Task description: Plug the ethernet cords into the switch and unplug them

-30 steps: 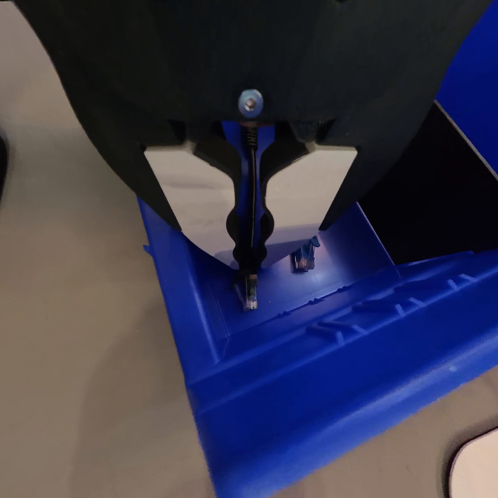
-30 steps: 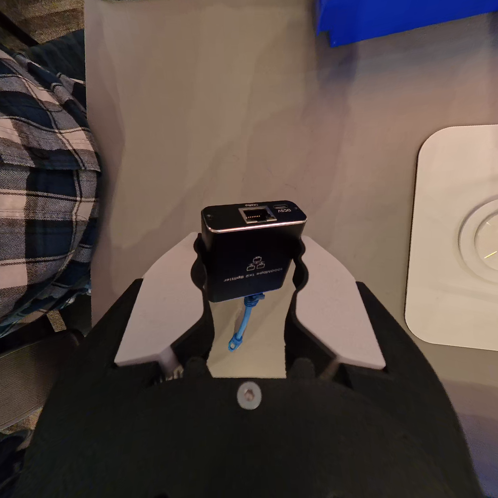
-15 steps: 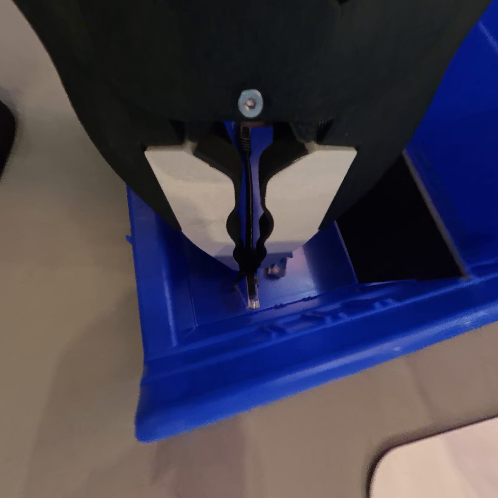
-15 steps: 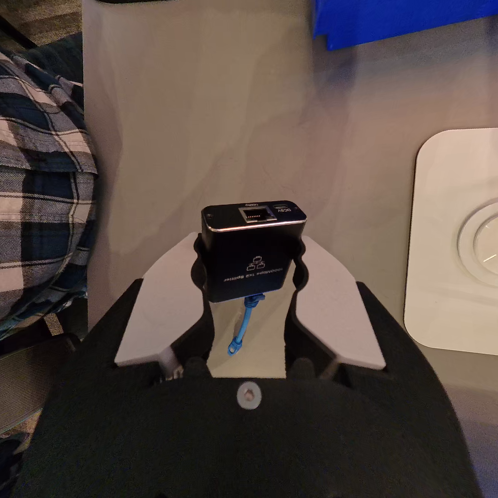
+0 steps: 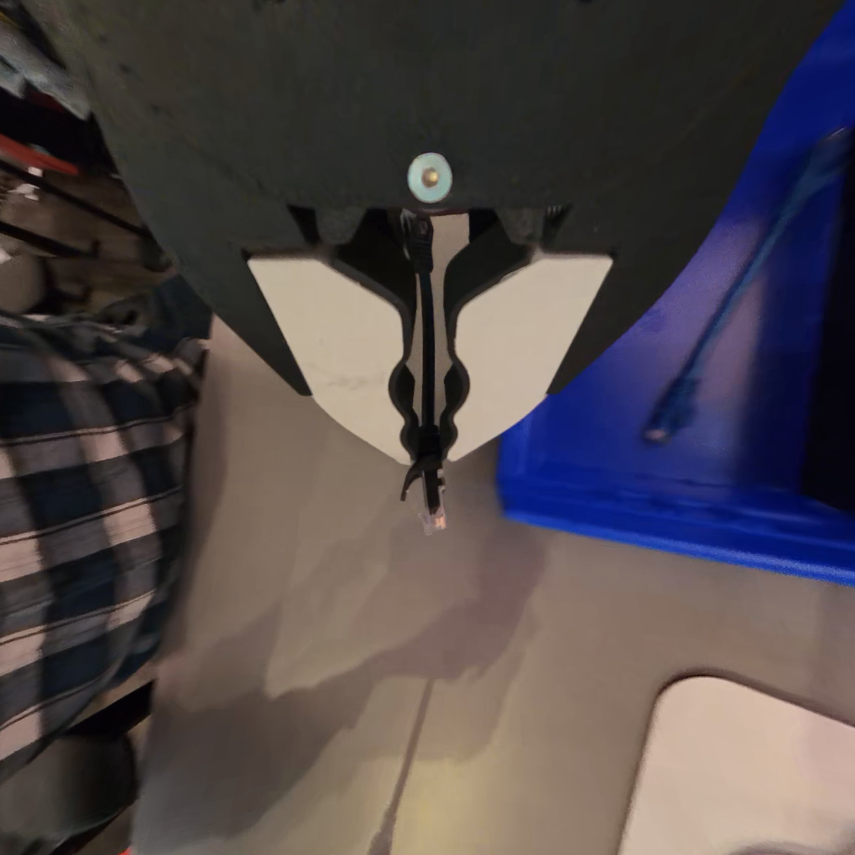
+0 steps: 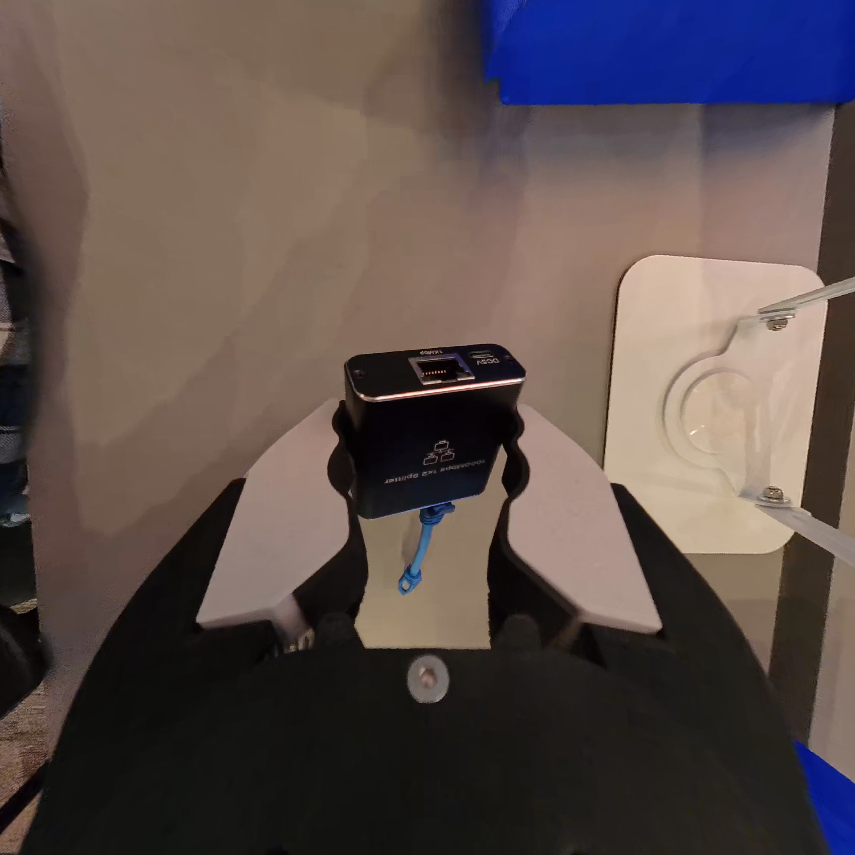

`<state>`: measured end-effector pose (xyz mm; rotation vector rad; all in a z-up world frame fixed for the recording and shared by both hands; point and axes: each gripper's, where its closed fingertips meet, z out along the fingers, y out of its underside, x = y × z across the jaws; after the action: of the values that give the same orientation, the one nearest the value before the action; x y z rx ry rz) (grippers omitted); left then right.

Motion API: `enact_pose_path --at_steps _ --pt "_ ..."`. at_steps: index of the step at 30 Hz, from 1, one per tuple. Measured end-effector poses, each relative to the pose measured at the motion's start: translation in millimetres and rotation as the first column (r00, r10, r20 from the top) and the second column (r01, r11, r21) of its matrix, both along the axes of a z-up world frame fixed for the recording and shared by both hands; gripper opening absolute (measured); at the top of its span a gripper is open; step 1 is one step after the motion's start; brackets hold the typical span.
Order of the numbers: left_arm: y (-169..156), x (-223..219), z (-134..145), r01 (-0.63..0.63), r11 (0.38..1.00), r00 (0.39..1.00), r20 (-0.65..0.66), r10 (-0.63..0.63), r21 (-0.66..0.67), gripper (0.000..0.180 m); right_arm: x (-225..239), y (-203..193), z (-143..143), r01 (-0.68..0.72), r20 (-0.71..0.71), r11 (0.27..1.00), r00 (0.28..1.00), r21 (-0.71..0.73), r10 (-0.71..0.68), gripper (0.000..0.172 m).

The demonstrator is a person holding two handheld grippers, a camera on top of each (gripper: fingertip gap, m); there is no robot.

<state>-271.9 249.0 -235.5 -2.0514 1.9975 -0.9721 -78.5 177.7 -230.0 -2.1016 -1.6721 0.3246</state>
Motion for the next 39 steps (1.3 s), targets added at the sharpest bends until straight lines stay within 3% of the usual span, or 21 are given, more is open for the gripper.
enact_pose_path --at_steps 1,7,11,15,22,24,25,28,32,35,37,39 --pt "-13.5 5.3 0.2 0.011 0.999 1.000 0.016 -0.011 -0.042 0.008 0.4 -1.2 -0.2 -0.004 0.004 1.000 1.000 0.009 0.004 0.065" --pt "-83.0 56.8 20.4 0.130 0.954 0.976 0.202 -0.076 -0.271 0.008 2.5 -13.8 -4.9 -0.063 0.085 0.995 0.995 0.083 0.056 0.065" --pt "-99.9 80.3 15.5 0.170 0.928 0.972 0.211 -0.103 -0.333 0.008 2.7 -23.5 -11.0 -0.092 0.124 0.990 0.989 0.105 0.079 0.065" --pt "-113.5 87.3 -13.1 0.188 0.930 0.981 0.102 -0.164 -0.316 0.008 7.3 -30.3 -14.2 -0.088 0.117 0.991 0.990 0.096 0.077 0.065" --pt "-128.1 93.5 -91.8 0.271 0.958 0.958 -0.067 -0.278 -0.095 0.009 12.2 -38.4 -14.0 -0.086 0.100 0.992 0.992 0.087 0.078 0.065" --pt "-119.6 97.5 -104.6 0.272 0.962 0.960 -0.074 -0.272 -0.009 0.024 13.2 -40.4 -13.4 -0.083 0.095 0.993 0.993 0.084 0.075 0.065" --pt "-114.4 100.3 -104.9 0.258 0.966 0.965 -0.054 -0.257 0.014 0.022 13.9 -41.4 -13.0 -0.081 0.093 0.993 0.993 0.084 0.073 0.065" --pt "-92.9 103.1 -100.9 0.186 0.977 0.982 -0.035 -0.183 0.106 0.051 16.5 -44.2 -11.4 -0.074 0.082 0.994 0.994 0.083 0.068 0.065" --pt "-93.9 106.9 -71.8 0.168 0.913 0.969 0.108 -0.223 0.373 0.038 18.7 -46.1 -8.9 -0.066 0.067 0.994 0.996 0.086 0.061 0.065" --pt "-107.4 105.3 -74.1 0.206 0.733 0.953 0.039 -0.301 0.648 0.034 19.6 -46.3 -7.7 -0.060 0.053 0.994 0.997 0.086 0.056 0.065" --pt "-110.3 104.3 -88.1 0.183 0.718 0.969 -0.001 -0.246 0.671 0.035 19.5 -45.3 -7.3 -0.056 0.048 0.994 0.998 0.090 0.051 0.065" --pt "-108.8 101.6 -101.8 0.155 0.762 0.983 -0.018 -0.185 0.629 0.037 18.4 -45.2 -6.8 -0.054 0.043 0.994 0.998 0.090 0.050 0.065"
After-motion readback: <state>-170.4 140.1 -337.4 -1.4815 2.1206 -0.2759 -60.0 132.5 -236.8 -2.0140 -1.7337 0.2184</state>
